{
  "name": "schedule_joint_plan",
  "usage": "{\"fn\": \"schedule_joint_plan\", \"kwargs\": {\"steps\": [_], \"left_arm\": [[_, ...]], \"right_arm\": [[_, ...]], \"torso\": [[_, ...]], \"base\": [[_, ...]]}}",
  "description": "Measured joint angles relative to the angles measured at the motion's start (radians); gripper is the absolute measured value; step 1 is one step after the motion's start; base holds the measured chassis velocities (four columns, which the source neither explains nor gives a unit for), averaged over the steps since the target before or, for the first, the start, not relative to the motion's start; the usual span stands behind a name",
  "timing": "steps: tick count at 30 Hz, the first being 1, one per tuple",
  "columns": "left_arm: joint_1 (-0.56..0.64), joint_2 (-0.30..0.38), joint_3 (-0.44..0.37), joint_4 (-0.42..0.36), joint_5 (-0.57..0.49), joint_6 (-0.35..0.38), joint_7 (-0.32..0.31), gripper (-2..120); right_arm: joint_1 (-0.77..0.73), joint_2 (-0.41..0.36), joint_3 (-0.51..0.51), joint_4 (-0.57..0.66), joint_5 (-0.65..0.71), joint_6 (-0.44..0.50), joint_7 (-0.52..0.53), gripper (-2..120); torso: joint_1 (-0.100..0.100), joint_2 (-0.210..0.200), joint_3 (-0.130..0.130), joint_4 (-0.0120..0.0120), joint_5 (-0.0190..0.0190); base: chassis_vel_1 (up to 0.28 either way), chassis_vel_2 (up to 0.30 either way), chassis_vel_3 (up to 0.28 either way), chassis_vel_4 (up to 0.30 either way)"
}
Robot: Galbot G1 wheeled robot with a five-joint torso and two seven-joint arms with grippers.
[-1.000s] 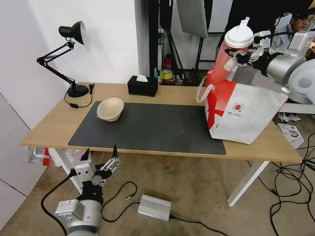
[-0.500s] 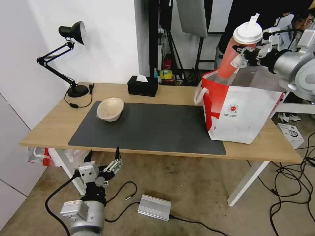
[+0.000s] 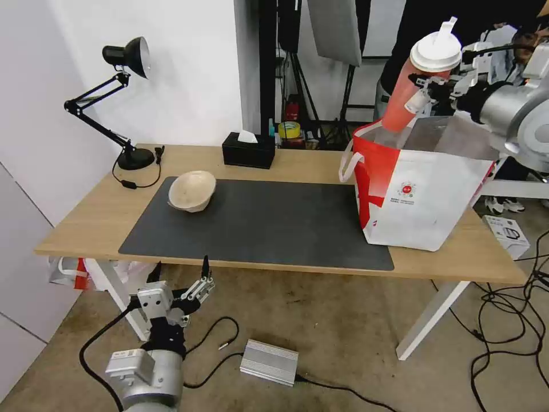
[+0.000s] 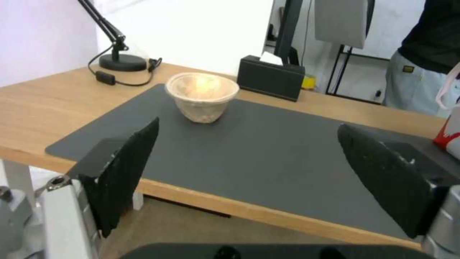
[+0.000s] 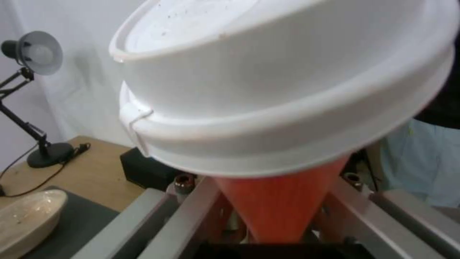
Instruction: Pick up the trash from the table and place it into the takeout bag.
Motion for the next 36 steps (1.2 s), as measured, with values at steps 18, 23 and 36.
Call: {"fn": "schedule_joint_plan", "kwargs": {"steps": [18, 23, 36], "left_arm": [[0.01, 0.004, 0.0, -0.003, 0.0, 0.005, -0.001, 100], [0.011, 0.004, 0.0, -0.006, 0.003, 0.007, -0.001, 100], [0.014, 0.005, 0.005, -0.01, 0.005, 0.008, -0.002, 100]], "right_arm": [[-0.139, -0.001, 0.091, -0.01, -0.059, 0.016, -0.022, 3], [-0.173, -0.001, 0.114, -0.013, -0.06, 0.018, -0.03, 3], [-0.241, 0.008, 0.151, -0.009, -0.04, 0.014, 0.007, 3]], "torso": [[0.0, 0.0, 0.0, -0.0001, 0.0], [0.0, 0.0, 0.0, -0.0002, 0.0], [0.0, 0.0, 0.0, -0.0001, 0.0]], "base": [[0.0, 0.0, 0.0, 0.0], [0.0, 0.0, 0.0, 0.0], [0.0, 0.0, 0.0, 0.0]]}}
